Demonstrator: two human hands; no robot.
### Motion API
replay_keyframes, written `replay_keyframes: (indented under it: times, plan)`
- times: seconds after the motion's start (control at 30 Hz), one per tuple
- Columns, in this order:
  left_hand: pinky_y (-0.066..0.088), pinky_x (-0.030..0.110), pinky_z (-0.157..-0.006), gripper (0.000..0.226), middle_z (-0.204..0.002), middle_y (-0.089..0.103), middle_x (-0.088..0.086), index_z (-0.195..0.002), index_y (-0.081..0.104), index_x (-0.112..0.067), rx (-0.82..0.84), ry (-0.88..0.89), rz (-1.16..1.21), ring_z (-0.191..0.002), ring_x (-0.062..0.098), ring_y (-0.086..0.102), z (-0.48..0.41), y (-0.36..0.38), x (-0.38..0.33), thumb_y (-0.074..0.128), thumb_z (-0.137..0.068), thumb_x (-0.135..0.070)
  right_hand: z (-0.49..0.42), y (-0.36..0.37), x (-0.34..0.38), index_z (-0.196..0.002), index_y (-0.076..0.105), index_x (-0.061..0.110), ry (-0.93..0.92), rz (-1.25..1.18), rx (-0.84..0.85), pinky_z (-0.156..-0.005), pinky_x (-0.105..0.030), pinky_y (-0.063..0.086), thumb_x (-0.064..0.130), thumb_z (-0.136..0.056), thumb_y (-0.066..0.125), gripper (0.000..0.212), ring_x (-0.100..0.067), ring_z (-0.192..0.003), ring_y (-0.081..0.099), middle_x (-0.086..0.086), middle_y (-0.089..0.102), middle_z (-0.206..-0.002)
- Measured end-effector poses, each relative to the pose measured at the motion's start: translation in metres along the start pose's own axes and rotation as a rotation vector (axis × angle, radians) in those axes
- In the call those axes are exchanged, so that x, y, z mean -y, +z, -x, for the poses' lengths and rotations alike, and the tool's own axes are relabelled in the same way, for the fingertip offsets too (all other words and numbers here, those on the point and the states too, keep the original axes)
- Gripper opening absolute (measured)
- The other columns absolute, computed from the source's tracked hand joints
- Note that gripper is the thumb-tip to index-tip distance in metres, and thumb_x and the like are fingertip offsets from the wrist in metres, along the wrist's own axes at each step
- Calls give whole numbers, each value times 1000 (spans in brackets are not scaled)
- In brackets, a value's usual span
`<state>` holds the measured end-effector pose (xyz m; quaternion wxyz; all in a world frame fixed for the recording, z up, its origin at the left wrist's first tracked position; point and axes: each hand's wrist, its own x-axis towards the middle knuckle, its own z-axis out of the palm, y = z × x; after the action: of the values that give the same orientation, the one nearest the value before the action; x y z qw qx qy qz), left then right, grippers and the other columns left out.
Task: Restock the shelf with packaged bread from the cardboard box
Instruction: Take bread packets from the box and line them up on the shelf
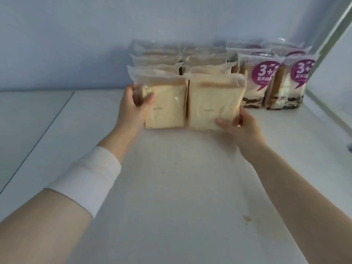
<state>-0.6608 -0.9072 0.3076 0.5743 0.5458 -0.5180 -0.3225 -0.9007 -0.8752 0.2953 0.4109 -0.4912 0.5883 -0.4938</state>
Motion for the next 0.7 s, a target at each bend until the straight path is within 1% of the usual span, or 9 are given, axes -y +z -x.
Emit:
replay_keyframes:
  times: [0.1,0.2,0.27,0.33,0.4,0.47,0.53,0.6,0.7]
  plan:
    - [42,27,-82,42,-84,48,-11,-114,51,-11,-79,49,-67,-78,6,50,-7,10,7,64,-79,-30,-22,9,-6,-98,49,21,-44,81,-85,-69,-19,44,16,-71,79,41,-7,-76,52,8,56,-87]
    - [45,30,-92,59,-96,39,-8,-124,49,-15,-158,50,-130,-99,19,50,-8,15,14,62,-74,-44,-25,13,-11,-100,44,20,-71,117,-202,-70,-19,45,20,-68,81,50,-10,-79,53,4,55,-94]
    - [46,29,-93,56,-103,39,-1,-124,46,-16,-160,65,-101,-99,20,48,-6,19,14,63,-76,-39,-22,18,-13,-104,48,18,-88,197,-253,-69,-19,43,25,-70,80,47,-13,-81,53,1,53,-104]
    - [44,26,-93,57,-105,40,8,-128,40,-6,-166,70,-81,-95,19,47,-5,21,11,65,-81,-27,-19,22,-11,-112,51,13,-90,265,-301,-73,-19,40,28,-73,77,50,-15,-85,51,-1,50,-111]
    - [42,34,-101,62,-111,44,14,-131,35,0,-161,63,-121,-105,28,50,-4,19,6,64,-82,-24,-13,24,-6,-120,49,11,-83,309,-302,-83,-25,43,28,-74,76,56,-18,-97,53,-5,52,-118]
    - [37,38,-106,65,-126,44,20,-134,31,1,-142,60,-167,-118,30,47,-1,15,-1,64,-83,-22,-2,22,1,-129,43,13,-64,356,-269,-94,-30,42,28,-74,75,65,-21,-114,50,-5,53,-126]
    - [27,38,-113,73,-137,37,19,-140,23,0,-151,77,-280,-128,29,39,6,7,-11,64,-84,-23,18,15,9,-137,35,14,-57,462,-237,-104,-33,36,30,-76,74,74,-23,-125,41,-6,47,-133]
    - [16,33,-113,74,-143,31,17,-142,21,-3,-154,152,-505,-135,29,28,24,-3,-26,62,-86,-27,49,5,17,-141,28,12,-65,640,-245,-109,-34,30,31,-80,70,77,-26,-130,34,-8,39,-140]
    - [27,39,-103,61,-141,35,16,-136,37,-9,54,467,-831,-132,34,31,66,-10,-50,63,-84,-25,105,-12,23,-144,25,14,-45,865,-286,-109,-37,28,29,-83,67,75,-28,-133,29,-10,32,-144]
